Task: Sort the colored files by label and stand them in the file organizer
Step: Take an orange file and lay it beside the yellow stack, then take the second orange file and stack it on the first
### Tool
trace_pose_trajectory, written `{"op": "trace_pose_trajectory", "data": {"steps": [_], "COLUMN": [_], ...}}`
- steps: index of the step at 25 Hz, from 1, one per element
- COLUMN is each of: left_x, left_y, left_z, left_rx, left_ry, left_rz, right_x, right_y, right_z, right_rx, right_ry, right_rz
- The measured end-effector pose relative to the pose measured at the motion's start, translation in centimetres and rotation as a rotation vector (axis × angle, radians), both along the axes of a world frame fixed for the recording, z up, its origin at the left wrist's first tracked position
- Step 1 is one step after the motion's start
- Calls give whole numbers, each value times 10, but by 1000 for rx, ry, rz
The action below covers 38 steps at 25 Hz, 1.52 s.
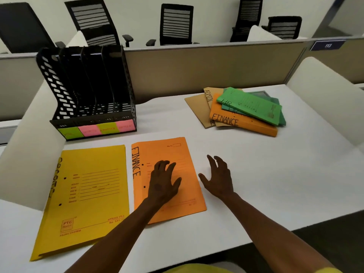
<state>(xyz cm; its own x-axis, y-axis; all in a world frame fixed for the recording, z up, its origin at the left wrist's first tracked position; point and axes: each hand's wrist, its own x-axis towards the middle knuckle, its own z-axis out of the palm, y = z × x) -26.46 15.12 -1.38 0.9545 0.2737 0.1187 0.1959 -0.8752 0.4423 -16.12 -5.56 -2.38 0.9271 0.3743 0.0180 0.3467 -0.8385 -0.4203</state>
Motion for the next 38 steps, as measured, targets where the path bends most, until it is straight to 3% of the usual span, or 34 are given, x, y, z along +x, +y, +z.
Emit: {"op": "trace_pose_trajectory", "data": {"steps": [14, 23, 31, 38], "left_x": [151, 231, 258, 256], "left_y": [-95, -139, -153, -152], "left_z": [20, 22, 16, 14], "left_rx": [16, 39, 31, -3], "left_ry": [46, 77, 100, 67], "left_rz": [-89, -82, -45, 10], "right_x": [162, 265, 310, 319], "right_y": [-92, -113, -116, -119], "right_z": [22, 22, 16, 17], "right_rx": [-130, -309, -454, -573], "right_ry": [-126, -133, -132, -246], "right_rz": [-103, -33, 64, 188]}}
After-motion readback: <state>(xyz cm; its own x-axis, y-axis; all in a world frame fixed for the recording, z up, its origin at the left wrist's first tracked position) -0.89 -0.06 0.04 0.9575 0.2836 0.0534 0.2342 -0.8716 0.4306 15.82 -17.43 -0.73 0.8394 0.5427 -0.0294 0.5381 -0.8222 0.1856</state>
